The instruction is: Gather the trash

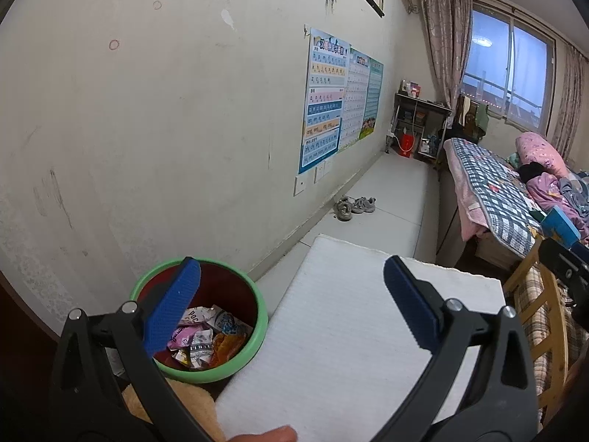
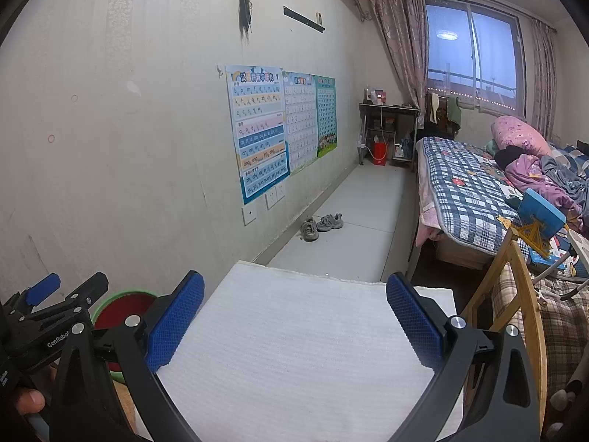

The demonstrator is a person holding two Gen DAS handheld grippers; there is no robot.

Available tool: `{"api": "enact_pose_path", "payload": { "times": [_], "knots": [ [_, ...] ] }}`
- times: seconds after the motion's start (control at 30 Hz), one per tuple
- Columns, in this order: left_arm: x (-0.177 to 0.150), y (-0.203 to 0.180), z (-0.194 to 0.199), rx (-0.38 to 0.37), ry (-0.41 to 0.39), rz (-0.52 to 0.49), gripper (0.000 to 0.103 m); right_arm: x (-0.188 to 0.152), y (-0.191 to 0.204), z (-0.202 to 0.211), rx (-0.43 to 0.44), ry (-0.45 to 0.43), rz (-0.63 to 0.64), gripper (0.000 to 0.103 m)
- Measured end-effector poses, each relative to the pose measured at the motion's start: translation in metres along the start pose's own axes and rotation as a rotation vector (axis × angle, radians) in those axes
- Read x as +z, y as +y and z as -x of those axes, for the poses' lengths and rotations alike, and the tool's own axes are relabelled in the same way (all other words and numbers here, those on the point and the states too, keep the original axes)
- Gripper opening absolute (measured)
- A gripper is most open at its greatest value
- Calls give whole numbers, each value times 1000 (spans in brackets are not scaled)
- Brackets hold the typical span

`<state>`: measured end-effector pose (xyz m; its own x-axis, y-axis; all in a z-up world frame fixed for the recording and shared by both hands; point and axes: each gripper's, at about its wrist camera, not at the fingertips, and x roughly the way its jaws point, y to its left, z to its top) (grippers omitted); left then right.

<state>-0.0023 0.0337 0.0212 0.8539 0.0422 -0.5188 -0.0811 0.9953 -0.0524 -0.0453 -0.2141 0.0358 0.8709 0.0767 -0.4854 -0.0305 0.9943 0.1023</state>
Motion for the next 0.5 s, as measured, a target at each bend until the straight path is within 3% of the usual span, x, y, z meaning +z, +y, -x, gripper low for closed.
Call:
{"api": "enact_pose_path", "payload": {
  "times": [0.5],
  "knots": [
    [0, 1, -4, -3, 11, 3, 98, -1, 3, 1, -8, 1, -8, 96]
  ]
}}
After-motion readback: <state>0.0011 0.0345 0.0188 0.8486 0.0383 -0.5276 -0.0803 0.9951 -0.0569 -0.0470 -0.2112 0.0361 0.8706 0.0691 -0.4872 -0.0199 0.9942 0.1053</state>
